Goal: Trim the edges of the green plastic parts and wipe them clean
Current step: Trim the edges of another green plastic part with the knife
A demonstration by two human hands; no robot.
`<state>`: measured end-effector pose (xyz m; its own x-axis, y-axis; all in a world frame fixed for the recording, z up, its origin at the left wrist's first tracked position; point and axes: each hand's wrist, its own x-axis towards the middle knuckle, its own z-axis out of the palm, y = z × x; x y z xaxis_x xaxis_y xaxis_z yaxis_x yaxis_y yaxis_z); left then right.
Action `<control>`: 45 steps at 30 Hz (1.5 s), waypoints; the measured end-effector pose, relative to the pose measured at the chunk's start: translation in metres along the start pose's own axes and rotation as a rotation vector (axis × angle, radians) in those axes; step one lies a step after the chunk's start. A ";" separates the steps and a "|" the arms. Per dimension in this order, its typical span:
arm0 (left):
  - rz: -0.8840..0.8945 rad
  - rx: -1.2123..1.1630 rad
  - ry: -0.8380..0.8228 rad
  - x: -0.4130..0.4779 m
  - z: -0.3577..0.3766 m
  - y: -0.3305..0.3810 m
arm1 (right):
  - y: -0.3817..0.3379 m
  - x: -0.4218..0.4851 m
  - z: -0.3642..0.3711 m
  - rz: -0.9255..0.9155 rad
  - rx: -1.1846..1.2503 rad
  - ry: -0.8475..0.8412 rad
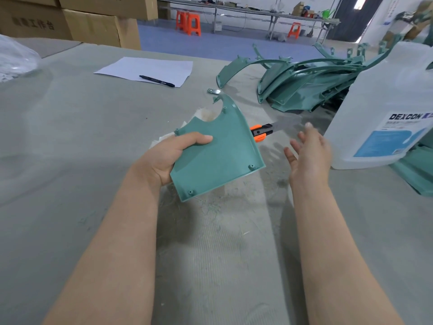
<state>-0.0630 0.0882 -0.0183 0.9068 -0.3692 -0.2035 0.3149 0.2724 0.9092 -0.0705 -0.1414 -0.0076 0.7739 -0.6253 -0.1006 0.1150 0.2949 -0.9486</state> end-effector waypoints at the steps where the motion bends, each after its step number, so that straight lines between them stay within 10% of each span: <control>1: 0.002 0.007 -0.011 0.000 0.000 0.000 | 0.001 0.000 0.000 -0.003 -0.006 -0.012; 18: 0.026 -0.072 0.008 -0.004 -0.001 0.004 | 0.001 0.011 -0.012 0.123 0.180 0.123; 26: 0.048 -0.117 0.087 0.000 0.009 0.004 | 0.005 -0.009 0.012 0.092 -0.093 -0.214; 37: 0.013 -0.046 0.013 0.001 0.014 0.000 | 0.006 -0.032 0.030 0.463 0.170 -0.525; 45: 0.183 -0.316 0.186 0.002 0.013 0.010 | -0.008 -0.017 0.012 0.017 -0.040 -0.218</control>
<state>-0.0611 0.0788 -0.0049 0.9819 -0.1299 -0.1377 0.1881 0.5891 0.7859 -0.0776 -0.1244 0.0051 0.8923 -0.4482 -0.0536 0.0792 0.2724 -0.9589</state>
